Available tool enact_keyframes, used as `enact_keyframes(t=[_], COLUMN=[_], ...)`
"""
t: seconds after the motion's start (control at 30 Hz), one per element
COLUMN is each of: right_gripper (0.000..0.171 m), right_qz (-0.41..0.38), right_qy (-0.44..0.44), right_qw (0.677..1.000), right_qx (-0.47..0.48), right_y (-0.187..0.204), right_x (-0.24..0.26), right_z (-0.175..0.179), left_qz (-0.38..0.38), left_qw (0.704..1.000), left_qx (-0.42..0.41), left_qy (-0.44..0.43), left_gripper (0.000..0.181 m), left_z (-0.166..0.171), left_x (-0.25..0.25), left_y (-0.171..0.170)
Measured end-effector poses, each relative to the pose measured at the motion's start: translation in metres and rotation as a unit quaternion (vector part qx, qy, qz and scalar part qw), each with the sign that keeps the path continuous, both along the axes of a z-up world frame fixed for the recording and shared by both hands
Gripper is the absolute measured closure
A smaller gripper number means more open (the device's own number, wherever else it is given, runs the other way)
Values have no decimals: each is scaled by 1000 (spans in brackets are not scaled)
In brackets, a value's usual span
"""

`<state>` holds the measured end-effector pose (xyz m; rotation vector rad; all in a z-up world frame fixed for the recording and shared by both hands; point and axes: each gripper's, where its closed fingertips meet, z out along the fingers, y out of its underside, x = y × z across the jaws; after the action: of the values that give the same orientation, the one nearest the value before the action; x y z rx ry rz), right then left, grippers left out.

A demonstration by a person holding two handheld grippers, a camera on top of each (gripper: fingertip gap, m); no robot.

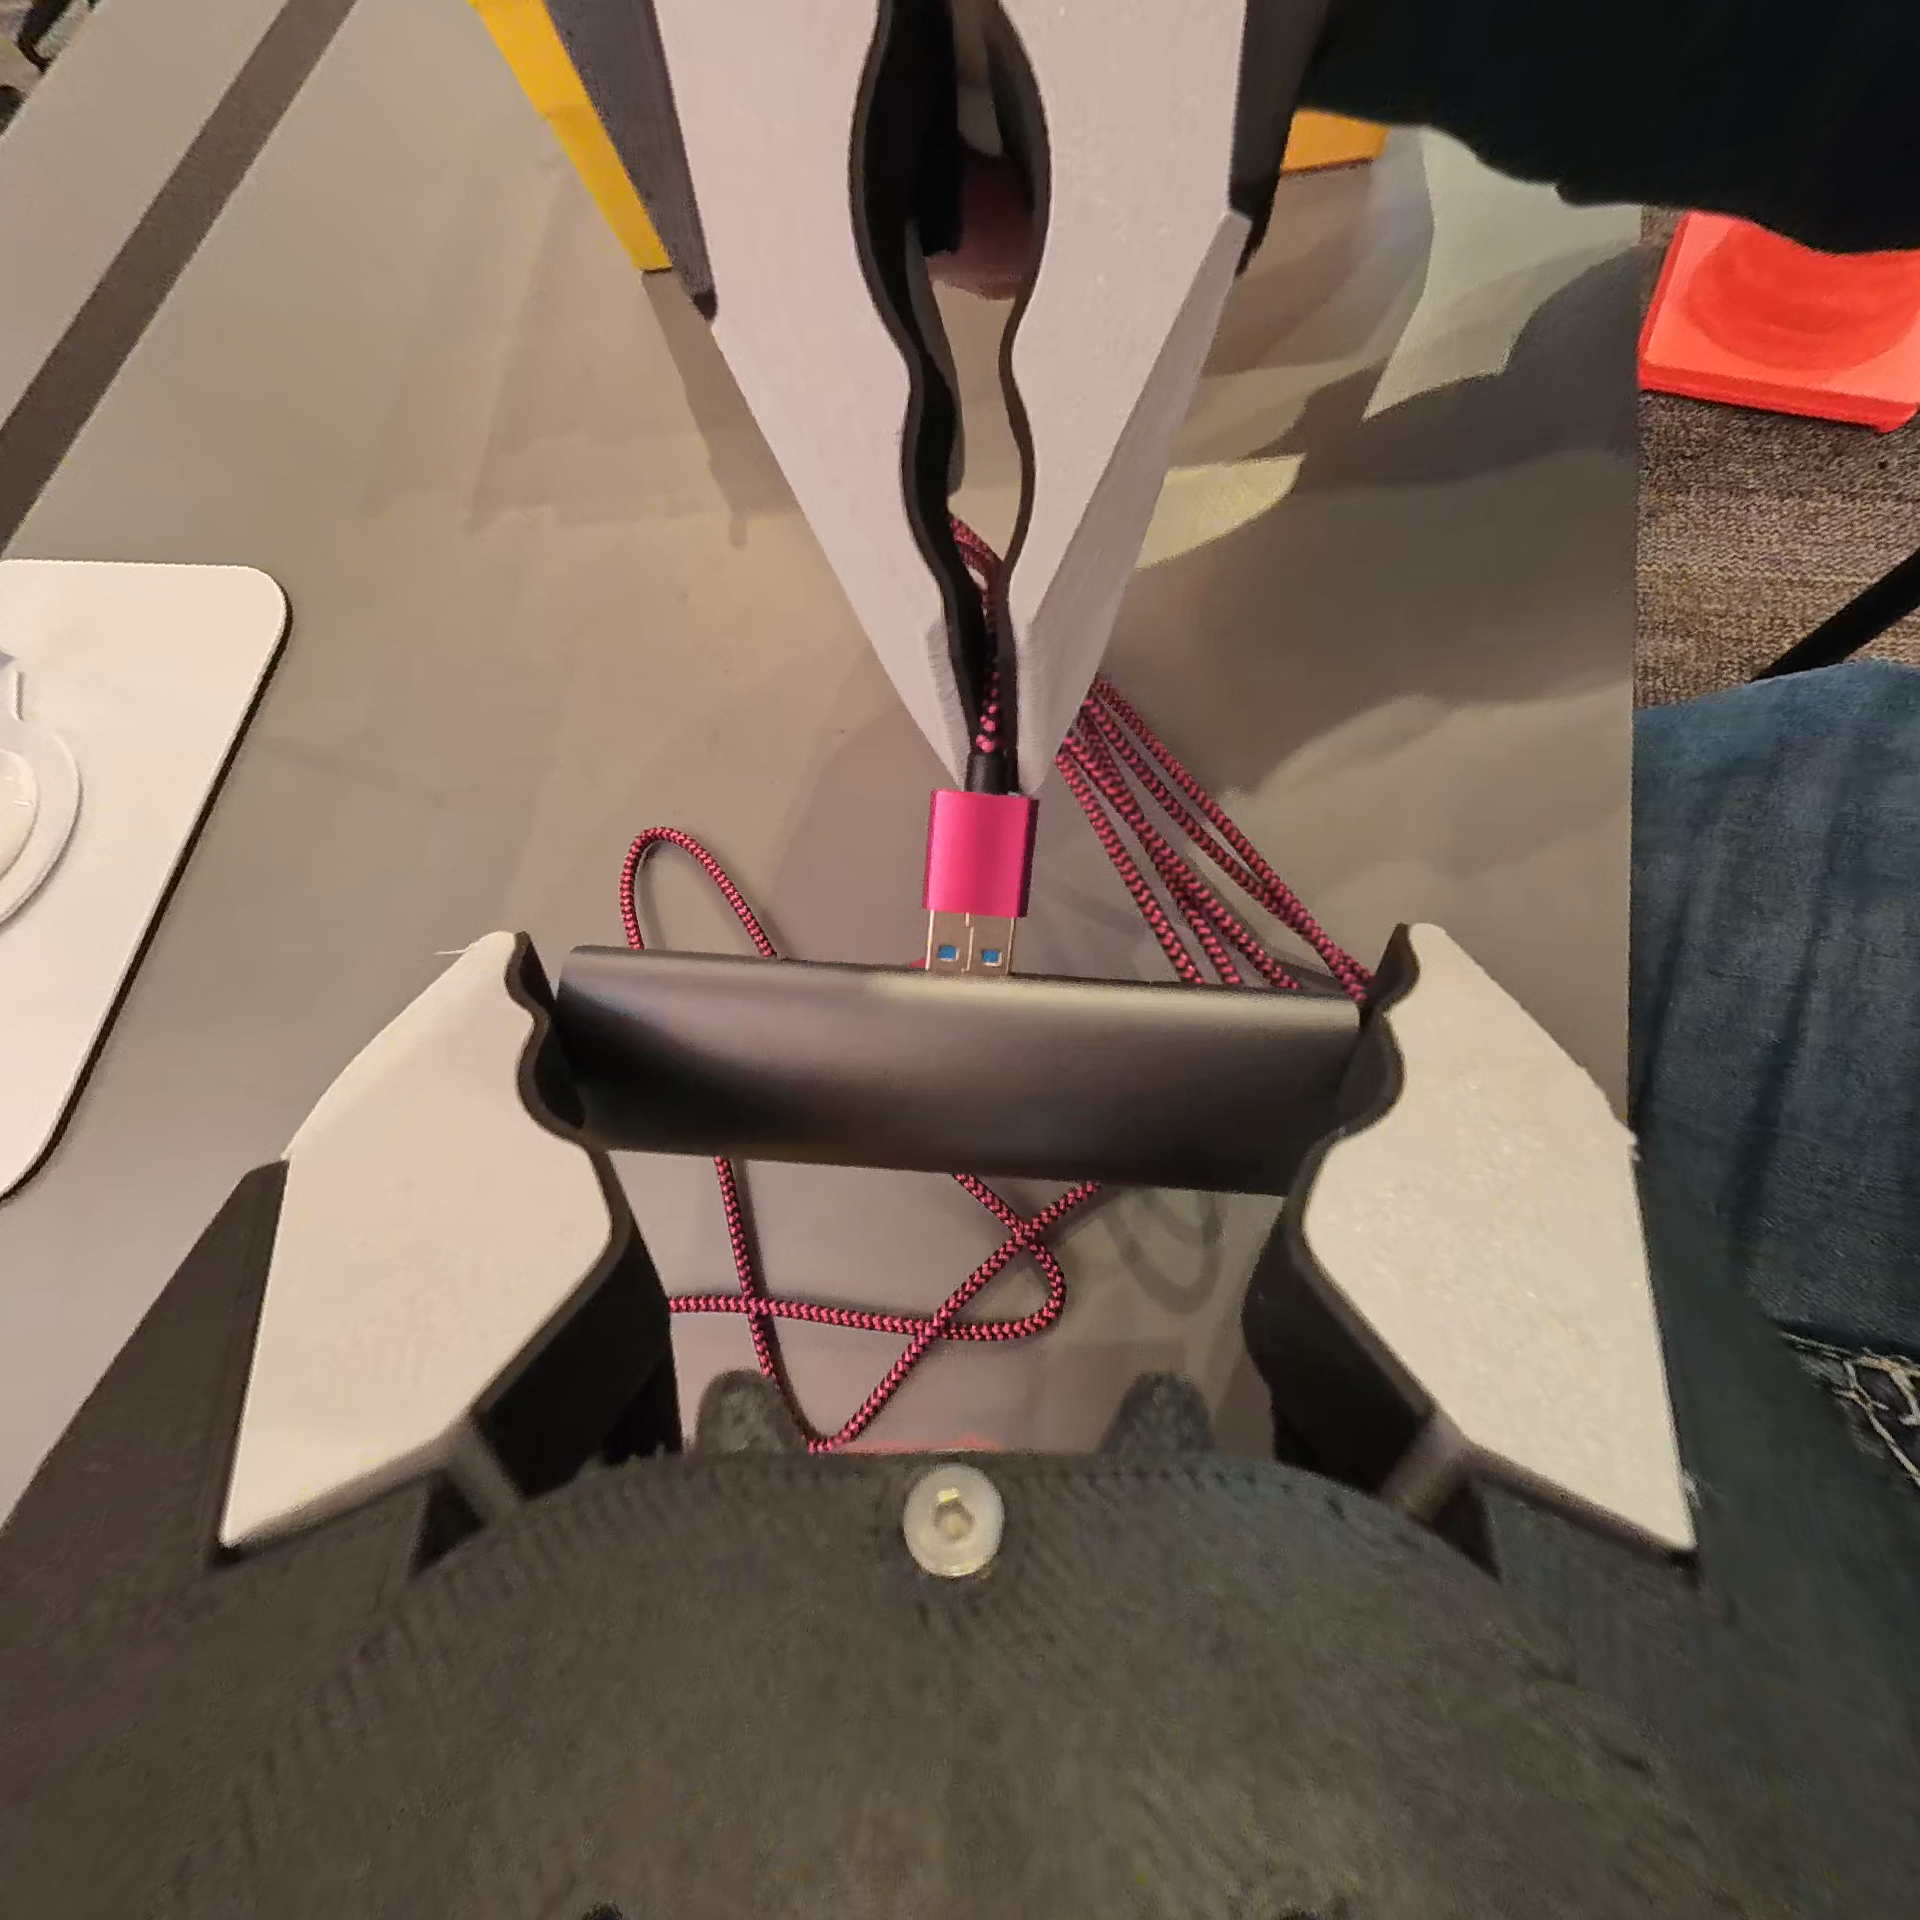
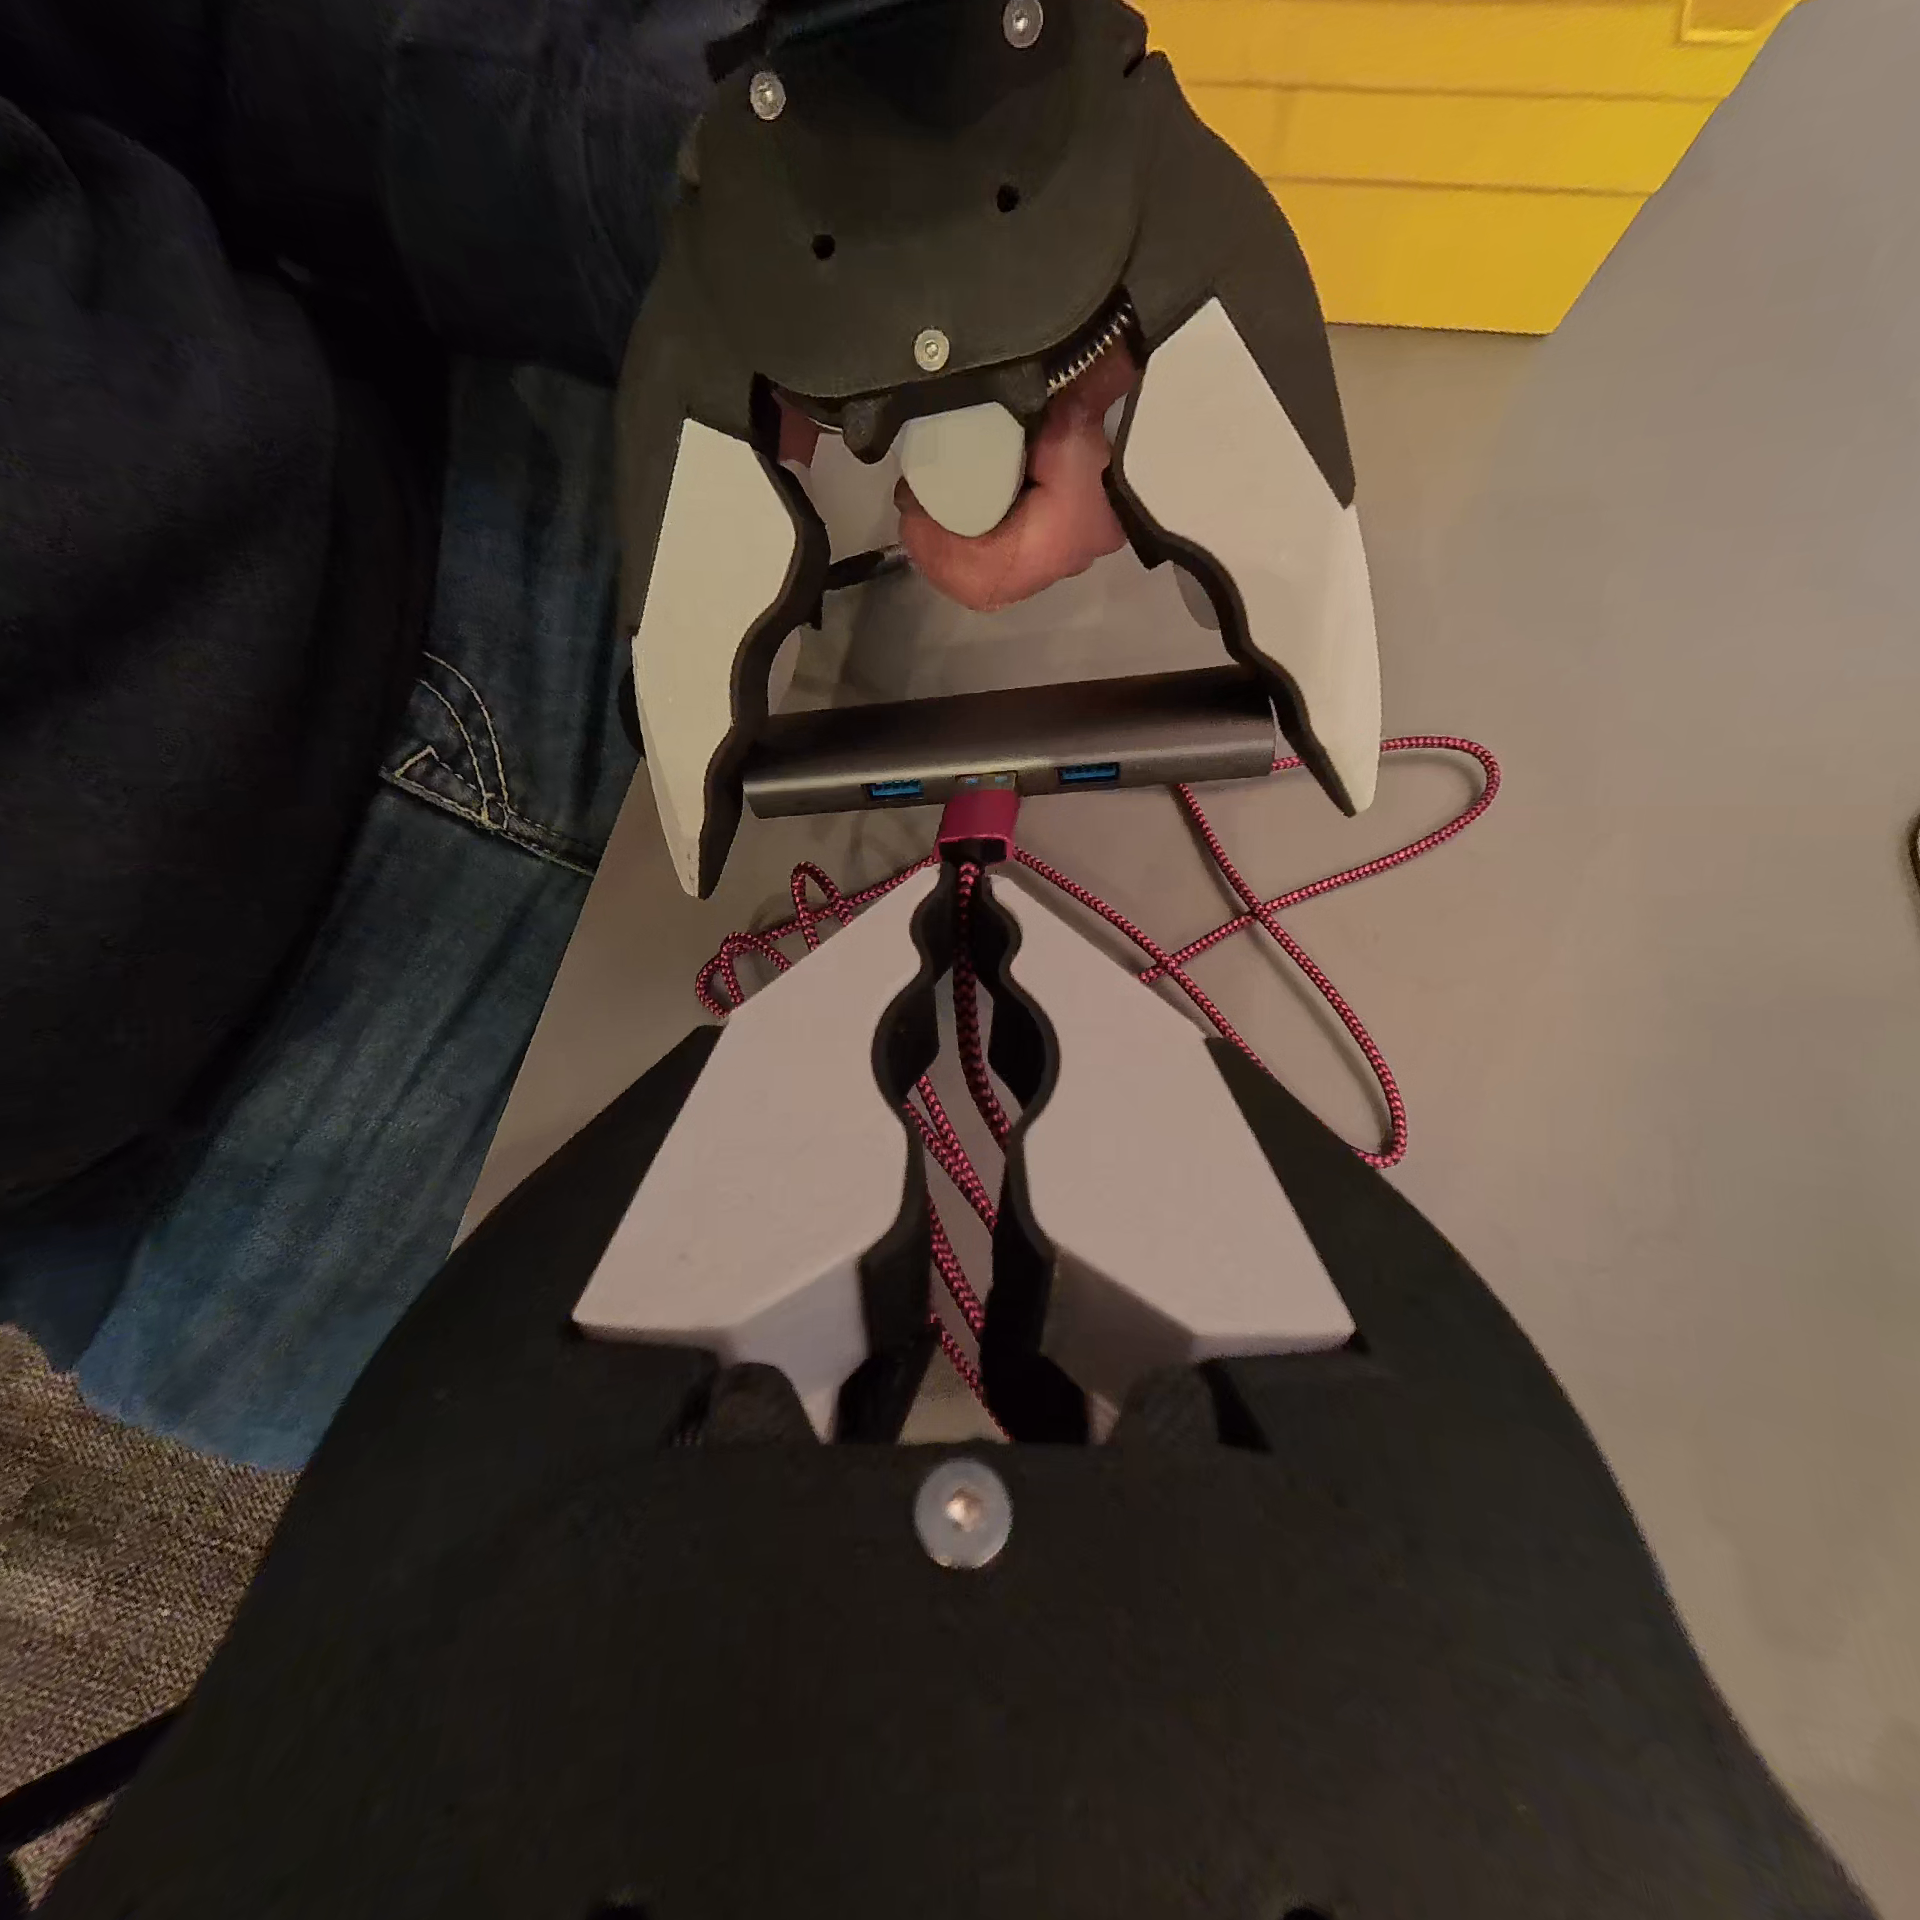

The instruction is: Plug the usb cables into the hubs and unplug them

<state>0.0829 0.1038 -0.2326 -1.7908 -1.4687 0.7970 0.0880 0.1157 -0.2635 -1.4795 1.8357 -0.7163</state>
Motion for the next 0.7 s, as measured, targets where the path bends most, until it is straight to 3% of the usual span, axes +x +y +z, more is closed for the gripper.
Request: enact_keyframes(t=[0.7], right_gripper=[171], right_qz=[-43], right_qy=[32], right_qw=[996], right_qx=[72], right_y=[8], right_x=[-2], right_z=[2], left_qz=[7], left_qw=[1000], left_qx=[-12], left_qy=[-15], left_gripper=[43], left_z=[0], left_x=[1], left_y=[3])
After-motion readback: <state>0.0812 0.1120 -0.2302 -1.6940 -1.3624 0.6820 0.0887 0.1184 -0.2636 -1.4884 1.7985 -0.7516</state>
